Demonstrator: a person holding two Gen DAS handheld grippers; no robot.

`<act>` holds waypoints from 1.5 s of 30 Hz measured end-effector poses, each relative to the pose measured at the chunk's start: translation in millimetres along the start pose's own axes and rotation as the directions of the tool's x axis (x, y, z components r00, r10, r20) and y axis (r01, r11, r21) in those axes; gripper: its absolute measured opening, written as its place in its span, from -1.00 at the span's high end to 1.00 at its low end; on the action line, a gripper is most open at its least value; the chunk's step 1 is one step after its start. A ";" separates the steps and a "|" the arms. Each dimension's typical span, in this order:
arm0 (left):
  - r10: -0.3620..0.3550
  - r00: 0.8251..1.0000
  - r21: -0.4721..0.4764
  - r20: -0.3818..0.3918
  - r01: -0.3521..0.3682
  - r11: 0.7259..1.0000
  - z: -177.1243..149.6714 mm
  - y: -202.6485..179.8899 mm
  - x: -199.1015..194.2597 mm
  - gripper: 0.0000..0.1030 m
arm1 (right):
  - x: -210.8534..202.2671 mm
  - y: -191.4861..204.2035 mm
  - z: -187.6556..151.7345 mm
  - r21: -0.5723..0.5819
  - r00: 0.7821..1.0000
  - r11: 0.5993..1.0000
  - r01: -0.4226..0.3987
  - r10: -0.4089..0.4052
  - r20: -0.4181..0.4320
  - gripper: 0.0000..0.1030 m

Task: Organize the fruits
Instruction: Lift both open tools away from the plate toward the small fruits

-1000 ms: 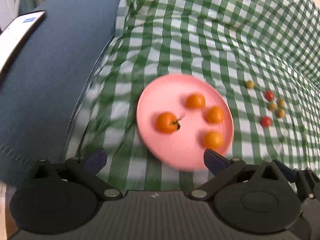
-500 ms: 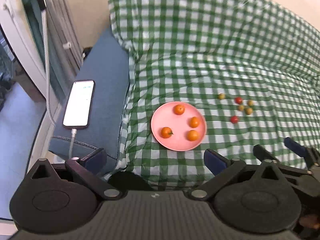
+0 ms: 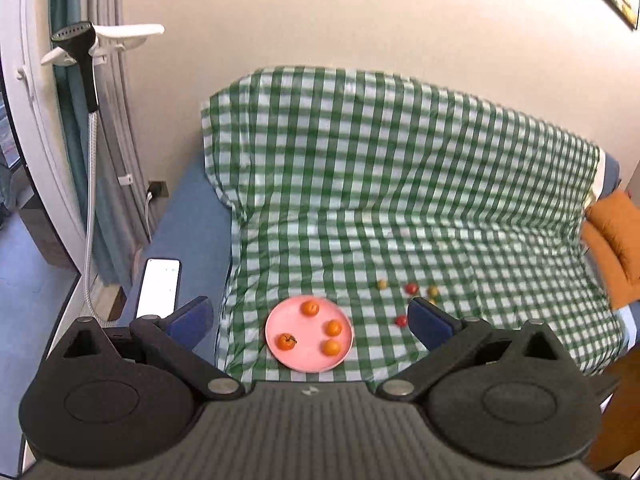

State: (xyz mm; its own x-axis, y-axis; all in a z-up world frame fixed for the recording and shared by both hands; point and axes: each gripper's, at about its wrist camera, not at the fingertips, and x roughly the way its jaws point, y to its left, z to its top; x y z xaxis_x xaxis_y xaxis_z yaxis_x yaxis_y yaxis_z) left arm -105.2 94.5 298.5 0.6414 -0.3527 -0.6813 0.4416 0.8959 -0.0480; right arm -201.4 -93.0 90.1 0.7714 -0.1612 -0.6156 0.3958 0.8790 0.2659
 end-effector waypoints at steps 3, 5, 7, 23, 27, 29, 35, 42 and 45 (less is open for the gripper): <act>-0.012 0.999 -0.026 0.034 0.013 1.000 8.0 5.1 -4.6 -1.00 | 2.2 2.5 1.3 -0.014 1.000 1.000 0.007 -0.007 0.006 -0.87; -0.012 0.999 -0.041 0.038 0.013 0.999 11.1 8.6 -5.1 -1.00 | 5.9 3.9 3.1 -0.017 1.000 1.000 0.010 -0.010 0.003 -0.87; -0.022 0.999 -0.049 0.030 0.023 0.999 11.4 13.3 -2.2 -1.00 | 7.3 4.8 4.5 -0.021 1.000 1.000 0.010 -0.010 0.005 -0.87; -0.036 0.999 -0.123 0.034 0.040 0.992 18.5 27.7 20.6 -1.00 | 18.6 -9.8 4.4 0.004 1.000 1.000 0.008 -0.008 0.006 -0.87; -0.035 0.999 -0.127 0.034 0.040 0.991 23.4 26.2 31.8 -1.00 | 27.1 -20.6 5.1 0.017 1.000 1.000 0.021 -0.021 0.003 -0.87; -0.043 0.999 -0.153 0.001 0.043 0.987 24.5 26.0 48.5 -1.00 | 33.6 -30.2 6.2 0.047 1.000 0.998 0.029 -0.029 0.001 -0.87; -0.012 0.993 -0.118 -0.118 -0.002 0.993 15.5 6.9 135.9 -1.00 | 63.8 -77.9 5.5 0.140 0.998 0.988 0.065 -0.065 -0.009 -0.89; 0.024 0.953 -0.075 -0.303 -0.049 0.996 -12.8 -32.7 275.3 -1.00 | 136.3 -123.8 -2.6 0.213 0.986 0.964 0.157 -0.166 0.027 -0.92; 0.057 0.935 -0.063 -0.351 -0.084 0.994 -25.9 -55.4 334.9 -1.00 | 180.2 -140.4 -4.5 0.197 0.975 0.958 0.209 -0.220 0.036 -0.92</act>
State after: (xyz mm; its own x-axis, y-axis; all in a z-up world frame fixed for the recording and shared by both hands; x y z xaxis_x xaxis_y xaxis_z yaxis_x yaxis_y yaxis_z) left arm 68.9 -66.3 54.1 0.4044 -0.1836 -0.8960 0.3455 0.9377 -0.0362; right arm -120.2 -243.4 -61.5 0.6829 -0.3666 -0.6319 0.6385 0.7198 0.2724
